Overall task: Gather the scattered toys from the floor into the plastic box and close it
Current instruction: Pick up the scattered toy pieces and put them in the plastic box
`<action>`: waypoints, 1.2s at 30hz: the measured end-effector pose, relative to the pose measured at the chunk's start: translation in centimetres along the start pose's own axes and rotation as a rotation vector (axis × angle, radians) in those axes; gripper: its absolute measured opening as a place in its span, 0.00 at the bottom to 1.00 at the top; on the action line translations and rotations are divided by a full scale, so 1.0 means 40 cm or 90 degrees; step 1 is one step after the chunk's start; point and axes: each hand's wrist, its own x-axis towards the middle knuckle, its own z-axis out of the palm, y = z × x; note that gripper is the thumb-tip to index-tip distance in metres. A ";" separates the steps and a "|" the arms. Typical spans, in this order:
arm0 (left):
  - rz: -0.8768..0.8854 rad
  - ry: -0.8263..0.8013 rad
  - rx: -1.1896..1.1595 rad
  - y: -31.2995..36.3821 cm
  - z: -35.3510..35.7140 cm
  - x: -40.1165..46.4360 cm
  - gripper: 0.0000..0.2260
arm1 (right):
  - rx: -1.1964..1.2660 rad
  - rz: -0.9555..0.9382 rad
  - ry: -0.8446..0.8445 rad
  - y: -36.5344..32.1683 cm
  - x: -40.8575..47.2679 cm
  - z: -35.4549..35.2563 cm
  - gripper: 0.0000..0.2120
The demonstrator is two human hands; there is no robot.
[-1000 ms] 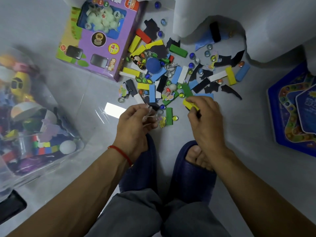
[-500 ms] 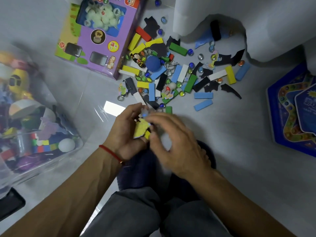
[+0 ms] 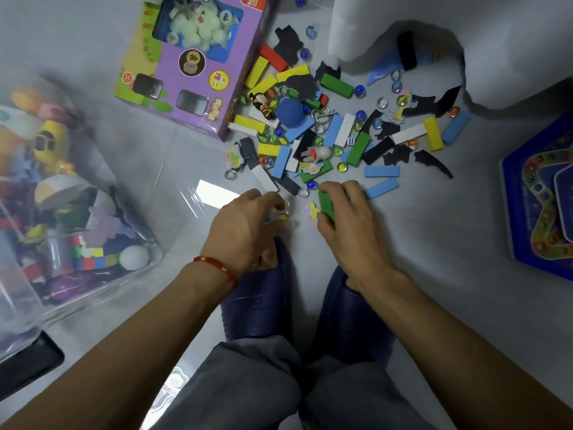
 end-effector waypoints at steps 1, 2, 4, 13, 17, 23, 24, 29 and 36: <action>0.011 0.002 0.035 0.005 0.007 0.001 0.13 | 0.034 0.018 0.002 0.003 -0.002 -0.002 0.20; 0.023 0.009 0.060 0.011 0.012 0.001 0.13 | 0.094 0.061 0.001 0.006 -0.003 -0.002 0.20; 0.049 0.033 0.085 0.019 0.021 0.001 0.13 | 0.303 0.212 0.005 0.005 0.001 -0.015 0.19; -0.005 0.124 -0.080 0.017 0.037 -0.002 0.07 | 1.115 0.459 -0.119 0.026 0.011 -0.093 0.15; -0.181 0.179 -0.424 0.024 0.001 -0.018 0.08 | 0.928 0.350 -0.154 0.012 0.019 -0.100 0.07; -0.526 -0.126 -1.064 0.032 -0.036 -0.024 0.08 | -0.058 -0.025 -0.096 0.021 0.015 0.003 0.12; -0.513 -0.127 -1.096 0.033 -0.036 -0.029 0.07 | -0.122 -0.061 -0.095 0.019 0.010 0.015 0.13; -0.473 -0.091 -1.169 0.061 -0.065 -0.075 0.03 | -0.231 -0.055 -0.169 -0.029 0.010 0.011 0.13; -0.437 -0.053 -1.227 0.087 -0.208 -0.212 0.04 | -0.207 0.079 -0.336 -0.074 0.050 -0.030 0.14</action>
